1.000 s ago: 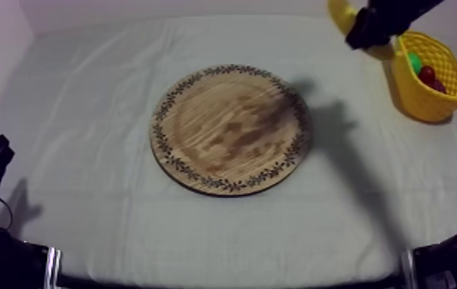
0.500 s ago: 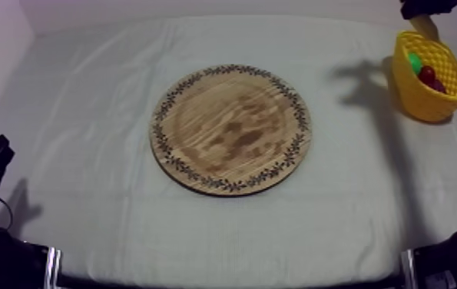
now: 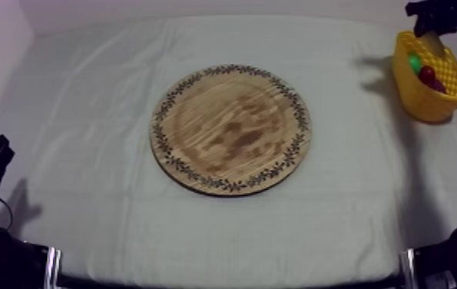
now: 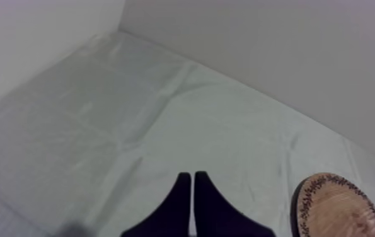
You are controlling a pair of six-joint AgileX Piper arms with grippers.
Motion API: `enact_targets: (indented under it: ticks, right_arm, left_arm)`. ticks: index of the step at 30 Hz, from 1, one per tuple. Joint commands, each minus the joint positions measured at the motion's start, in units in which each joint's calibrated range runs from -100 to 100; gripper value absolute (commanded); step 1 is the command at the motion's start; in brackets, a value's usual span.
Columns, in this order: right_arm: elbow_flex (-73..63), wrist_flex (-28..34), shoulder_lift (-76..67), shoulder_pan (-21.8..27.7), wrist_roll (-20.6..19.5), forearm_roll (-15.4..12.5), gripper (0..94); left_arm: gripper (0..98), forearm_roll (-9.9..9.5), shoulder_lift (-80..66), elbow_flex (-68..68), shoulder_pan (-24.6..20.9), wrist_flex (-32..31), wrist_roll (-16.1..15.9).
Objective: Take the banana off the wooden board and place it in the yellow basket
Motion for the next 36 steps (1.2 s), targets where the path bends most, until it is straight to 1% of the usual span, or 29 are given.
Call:
enact_targets:
  ticks: [1, 11, 17, 23, 28, 30, 34, 36]
  right_arm:
    - [0.12, -0.23, 0.12, 0.32, -0.12, -0.02, 36.7]
    - [1.16, 0.29, -0.63, 2.33, -0.47, 0.46, 46.5]
    - [4.89, 1.01, -8.66, 2.69, 2.04, -1.58, 45.8]
    - [12.6, 2.26, -21.2, 0.45, 3.04, -2.69, 39.7]
    - [22.28, -0.17, -34.73, -0.49, 5.17, -5.13, 32.5]
    - [26.21, 0.16, -40.48, -1.56, 5.25, -5.19, 29.7]
    - [32.48, 1.42, -50.69, -3.73, 4.17, -4.9, 23.1]
    - [36.13, 0.4, -55.35, -4.55, 4.04, -4.89, 16.9]
  left_arm:
    - [0.1, -0.02, 0.04, 0.0, -0.01, 0.0, 0.01]
    - [0.1, -0.02, 0.04, 0.0, -0.01, 0.0, 0.01]
    - [0.1, -0.02, 0.04, 0.0, -0.01, 0.0, 0.01]
    - [0.1, -0.02, 0.04, 0.0, -0.01, 0.0, 0.01]
    - [0.1, -0.02, 0.04, 0.0, -0.01, 0.0, 0.01]
    - [0.1, -0.02, 0.04, 0.0, -0.01, 0.0, 0.01]
    - [0.1, -0.02, 0.04, 0.0, -0.01, 0.0, 0.01]
    - [0.1, -0.02, 0.04, 0.0, -0.01, 0.0, 0.01]
